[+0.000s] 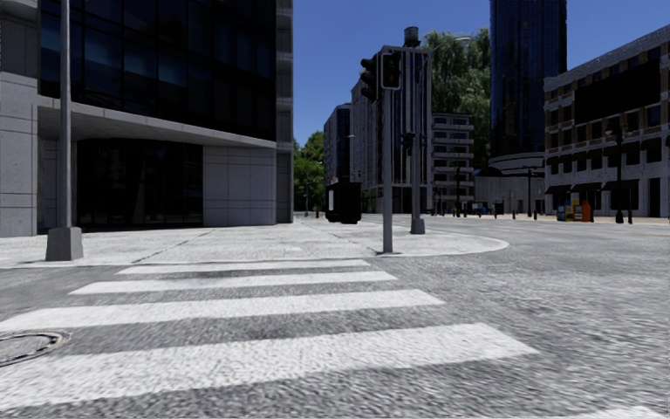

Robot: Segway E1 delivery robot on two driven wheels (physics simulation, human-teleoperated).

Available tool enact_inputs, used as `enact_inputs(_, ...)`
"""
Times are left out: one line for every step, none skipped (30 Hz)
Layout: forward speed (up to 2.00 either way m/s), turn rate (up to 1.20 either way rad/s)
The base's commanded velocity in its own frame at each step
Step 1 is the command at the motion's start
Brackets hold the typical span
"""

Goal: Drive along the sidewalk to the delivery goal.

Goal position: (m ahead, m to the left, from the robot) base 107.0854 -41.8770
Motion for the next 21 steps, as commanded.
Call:
enact_inputs(2.00,0.26)
enact_inputs(2.00,0.27)
enact_inputs(2.00,0.27)
enact_inputs(2.00,0.28)
enact_inputs(2.00,0.29)
enact_inputs(2.00,0.32)
enact_inputs(2.00,0.33)
enact_inputs(2.00,0.33)
enact_inputs(2.00,0.35)
enact_inputs(2.00,0.35)
enact_inputs(2.00,0.35)
enact_inputs(2.00,0.35)
enact_inputs(2.00,0.35)
enact_inputs(2.00,0.35)
enact_inputs(2.00,0.35)
enact_inputs(2.00,0.35)
enact_inputs(2.00,0.35)
enact_inputs(2.00,0.35)
enact_inputs(2.00,0.33)
enact_inputs(2.00,0.18)
enact_inputs(2.00,0.00)
